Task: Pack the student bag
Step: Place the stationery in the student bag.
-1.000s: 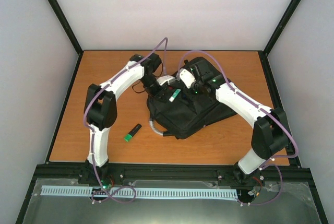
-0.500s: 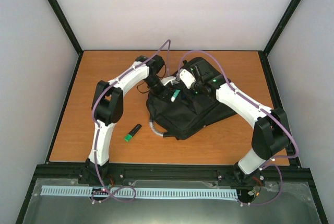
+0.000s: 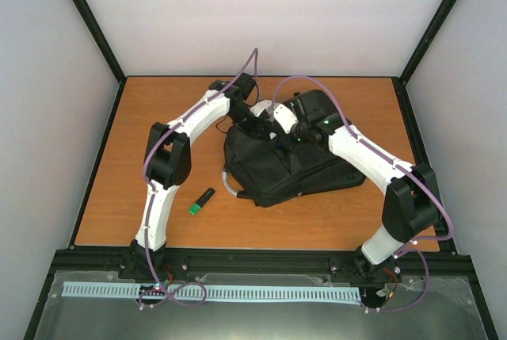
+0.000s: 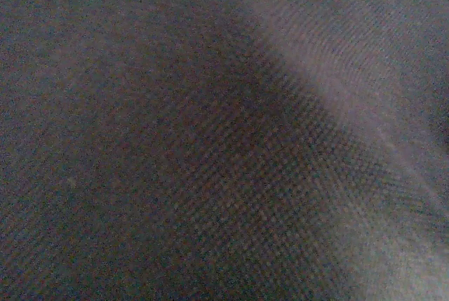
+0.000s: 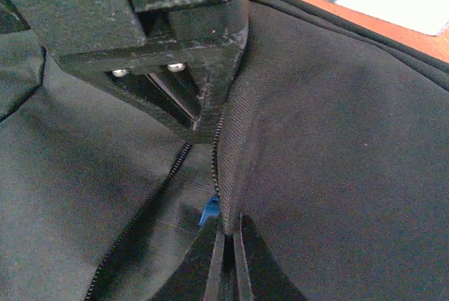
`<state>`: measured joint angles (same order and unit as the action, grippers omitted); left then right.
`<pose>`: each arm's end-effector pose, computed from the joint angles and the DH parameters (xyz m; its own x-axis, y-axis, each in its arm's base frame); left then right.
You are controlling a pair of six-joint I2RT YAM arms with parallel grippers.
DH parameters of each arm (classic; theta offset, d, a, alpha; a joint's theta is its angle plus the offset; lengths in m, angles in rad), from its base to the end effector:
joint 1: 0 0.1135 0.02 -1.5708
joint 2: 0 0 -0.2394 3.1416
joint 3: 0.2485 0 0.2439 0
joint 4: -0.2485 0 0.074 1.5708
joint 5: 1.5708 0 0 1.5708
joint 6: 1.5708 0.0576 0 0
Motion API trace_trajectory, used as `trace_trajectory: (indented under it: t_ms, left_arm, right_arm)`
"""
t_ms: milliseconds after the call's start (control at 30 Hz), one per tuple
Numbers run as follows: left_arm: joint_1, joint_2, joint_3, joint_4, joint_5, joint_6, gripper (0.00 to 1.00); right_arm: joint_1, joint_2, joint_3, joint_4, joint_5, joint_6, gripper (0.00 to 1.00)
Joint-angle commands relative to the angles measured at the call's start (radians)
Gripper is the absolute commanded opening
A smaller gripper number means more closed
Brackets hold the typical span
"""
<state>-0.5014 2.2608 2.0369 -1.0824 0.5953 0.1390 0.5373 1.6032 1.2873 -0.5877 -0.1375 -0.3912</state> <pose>0.3774 -0.2437 0.1867 -0.7653 0.5503 -0.3339 0.6387 0.5850 -0.4998 0.2985 0.1870 0.2334 -0.4028 -0.6796 -0.6131 -0.7934 0.5933 -0.1364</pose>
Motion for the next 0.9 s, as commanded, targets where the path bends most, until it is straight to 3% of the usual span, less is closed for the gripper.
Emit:
trace_trajectory:
  t_ms: [0, 100, 300, 367, 567, 700, 867]
  left_arm:
    - [-0.003, -0.002, 0.034, 0.087, 0.018, -0.048, 0.20]
    - [0.004, -0.079, -0.038, 0.073, 0.032, -0.033, 0.25]
    - [0.067, -0.258, -0.216, 0.075, 0.041, -0.059, 0.41]
    - [0.095, -0.324, -0.300, 0.099, -0.011, -0.090, 0.48]
    - [0.169, -0.467, -0.508, 0.153, -0.177, -0.188, 0.77]
    - [0.214, -0.496, -0.609, 0.215, -0.125, -0.258, 0.82]
    - [0.218, -0.444, -0.618, 0.241, -0.051, -0.292, 0.88]
  right_arm:
    - [0.013, -0.065, -0.008, 0.019, -0.069, -0.033, 0.08]
    - [0.013, -0.060, -0.003, 0.022, -0.056, -0.042, 0.38]
    - [0.015, 0.008, 0.045, 0.044, -0.037, -0.040, 0.78]
    - [0.021, 0.038, 0.065, 0.050, -0.016, -0.043, 0.98]
    - [0.055, 0.125, 0.095, 0.098, 0.110, -0.063, 1.00]
    - [0.071, 0.176, 0.121, 0.125, 0.164, -0.053, 1.00]
    - [0.077, 0.228, 0.142, 0.162, 0.246, -0.028, 1.00]
